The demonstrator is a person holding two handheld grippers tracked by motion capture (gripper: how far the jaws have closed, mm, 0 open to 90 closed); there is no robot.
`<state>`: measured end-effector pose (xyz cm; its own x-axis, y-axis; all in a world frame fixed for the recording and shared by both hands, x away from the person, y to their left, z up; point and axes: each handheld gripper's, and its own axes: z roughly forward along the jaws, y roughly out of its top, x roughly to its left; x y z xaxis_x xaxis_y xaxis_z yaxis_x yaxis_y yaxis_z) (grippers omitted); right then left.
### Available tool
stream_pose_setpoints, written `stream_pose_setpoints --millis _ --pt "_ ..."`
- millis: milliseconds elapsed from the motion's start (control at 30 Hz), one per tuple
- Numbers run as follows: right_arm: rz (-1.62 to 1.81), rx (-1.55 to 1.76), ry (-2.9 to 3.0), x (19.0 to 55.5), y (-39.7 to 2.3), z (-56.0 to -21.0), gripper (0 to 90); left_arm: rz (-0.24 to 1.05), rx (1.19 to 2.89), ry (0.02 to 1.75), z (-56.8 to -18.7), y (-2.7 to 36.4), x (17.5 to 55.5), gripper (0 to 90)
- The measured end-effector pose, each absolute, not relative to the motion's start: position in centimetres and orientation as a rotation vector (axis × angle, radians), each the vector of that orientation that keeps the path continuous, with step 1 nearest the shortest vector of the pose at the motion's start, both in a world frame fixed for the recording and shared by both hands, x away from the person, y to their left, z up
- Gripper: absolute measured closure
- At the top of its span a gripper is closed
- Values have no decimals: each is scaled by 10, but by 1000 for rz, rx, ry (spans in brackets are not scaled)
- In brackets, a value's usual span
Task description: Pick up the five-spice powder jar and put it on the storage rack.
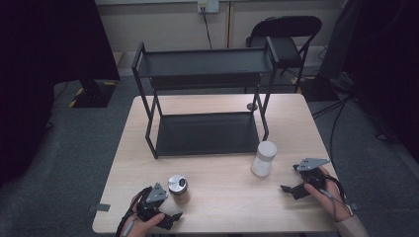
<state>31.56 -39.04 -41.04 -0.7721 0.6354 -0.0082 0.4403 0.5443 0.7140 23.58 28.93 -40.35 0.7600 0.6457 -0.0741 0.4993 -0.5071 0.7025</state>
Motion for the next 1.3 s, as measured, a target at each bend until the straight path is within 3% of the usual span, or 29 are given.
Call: stream_pose_setpoints --millis 800,1300 --pt "1053 898 2517 315 -390 -410 0 276 2140 897 -411 271 238 32" --pt "1053 897 2516 315 -390 -411 0 357 2088 941 -415 259 235 221"
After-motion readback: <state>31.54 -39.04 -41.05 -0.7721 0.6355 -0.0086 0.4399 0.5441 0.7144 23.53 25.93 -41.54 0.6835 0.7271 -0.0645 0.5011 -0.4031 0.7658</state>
